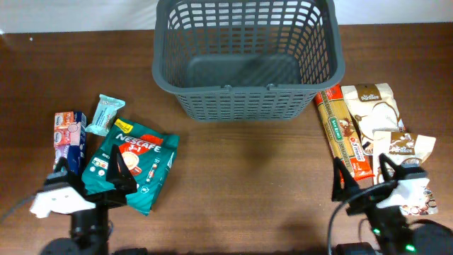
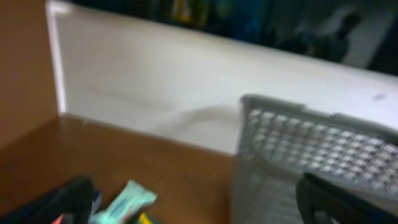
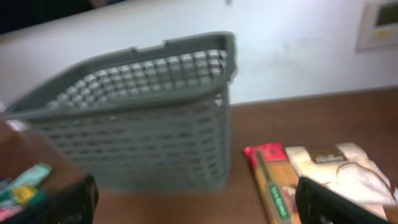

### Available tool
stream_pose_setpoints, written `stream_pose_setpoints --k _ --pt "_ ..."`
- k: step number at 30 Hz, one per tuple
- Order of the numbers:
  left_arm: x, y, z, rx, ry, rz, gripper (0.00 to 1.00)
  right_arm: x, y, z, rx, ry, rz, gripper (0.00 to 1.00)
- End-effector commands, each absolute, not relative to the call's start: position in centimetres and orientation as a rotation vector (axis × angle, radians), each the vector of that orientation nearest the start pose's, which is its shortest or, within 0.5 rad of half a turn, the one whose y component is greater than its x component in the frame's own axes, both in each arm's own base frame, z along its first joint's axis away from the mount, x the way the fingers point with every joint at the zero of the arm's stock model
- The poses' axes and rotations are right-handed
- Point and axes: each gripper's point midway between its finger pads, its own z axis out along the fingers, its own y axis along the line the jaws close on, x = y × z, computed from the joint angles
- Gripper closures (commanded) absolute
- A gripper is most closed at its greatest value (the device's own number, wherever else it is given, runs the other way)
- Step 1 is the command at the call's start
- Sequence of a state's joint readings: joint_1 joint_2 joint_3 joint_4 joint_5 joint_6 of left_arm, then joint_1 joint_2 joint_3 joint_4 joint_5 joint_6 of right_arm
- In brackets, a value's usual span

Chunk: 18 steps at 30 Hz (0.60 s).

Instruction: Pack container

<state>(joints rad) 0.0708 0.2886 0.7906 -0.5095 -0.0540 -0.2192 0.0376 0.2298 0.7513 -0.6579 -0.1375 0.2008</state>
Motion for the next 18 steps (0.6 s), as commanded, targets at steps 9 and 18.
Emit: stream_pose_setpoints --k 9,18 --pt "17.6 -1.0 46.5 -0.078 1.779 -0.154 0.01 13.8 4.2 43.6 -0.181 1.889 0.230 0.01" --pt "15.2 -0.5 50.0 -0.046 1.868 -0.066 0.01 12.9 2.1 48.5 -0.116 2.002 0.103 0.01"
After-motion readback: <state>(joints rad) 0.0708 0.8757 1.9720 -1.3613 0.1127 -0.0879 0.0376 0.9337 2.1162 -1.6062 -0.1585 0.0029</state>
